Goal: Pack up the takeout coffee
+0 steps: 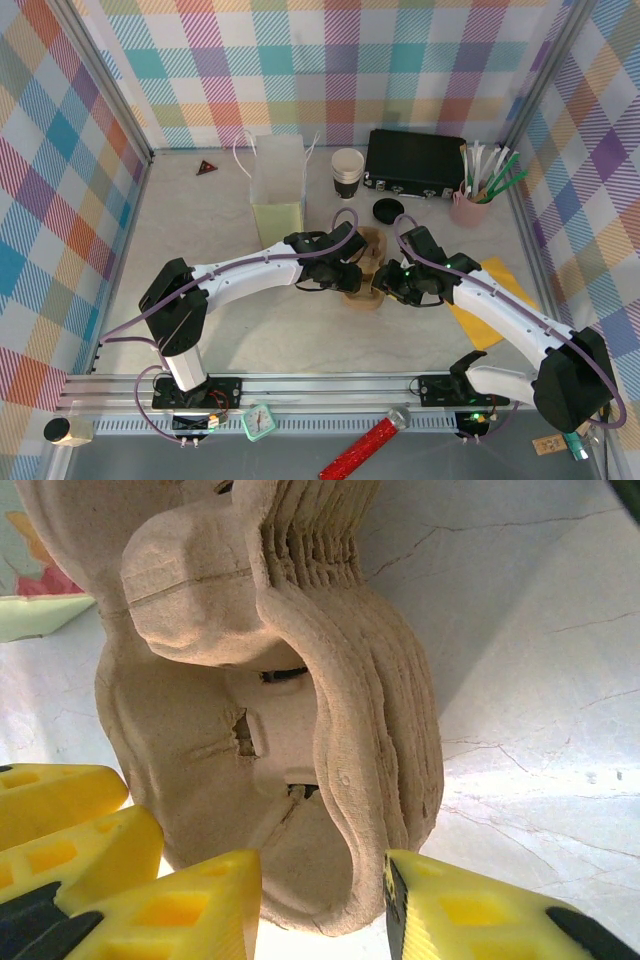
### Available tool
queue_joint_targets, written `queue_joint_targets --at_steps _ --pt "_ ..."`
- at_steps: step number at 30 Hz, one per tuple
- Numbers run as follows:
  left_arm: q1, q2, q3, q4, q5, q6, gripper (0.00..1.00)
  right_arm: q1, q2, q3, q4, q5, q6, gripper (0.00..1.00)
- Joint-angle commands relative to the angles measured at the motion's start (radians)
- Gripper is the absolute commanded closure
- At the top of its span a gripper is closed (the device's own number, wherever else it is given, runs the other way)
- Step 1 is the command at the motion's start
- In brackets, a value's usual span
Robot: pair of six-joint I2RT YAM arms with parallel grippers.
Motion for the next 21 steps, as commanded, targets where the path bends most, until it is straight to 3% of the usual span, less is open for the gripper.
queue_joint_targets --at_steps 1,21 --pt "-0.006 0.011 0.022 -0.015 0.014 0.009 0.62 0.004 0.012 -0.010 -0.024 0.010 0.003 0.62" --pt "-0.007 0.015 0.026 -0.016 0.021 0.012 0.63 0.004 -0.013 -0.021 0.054 -0.045 0.000 0.62"
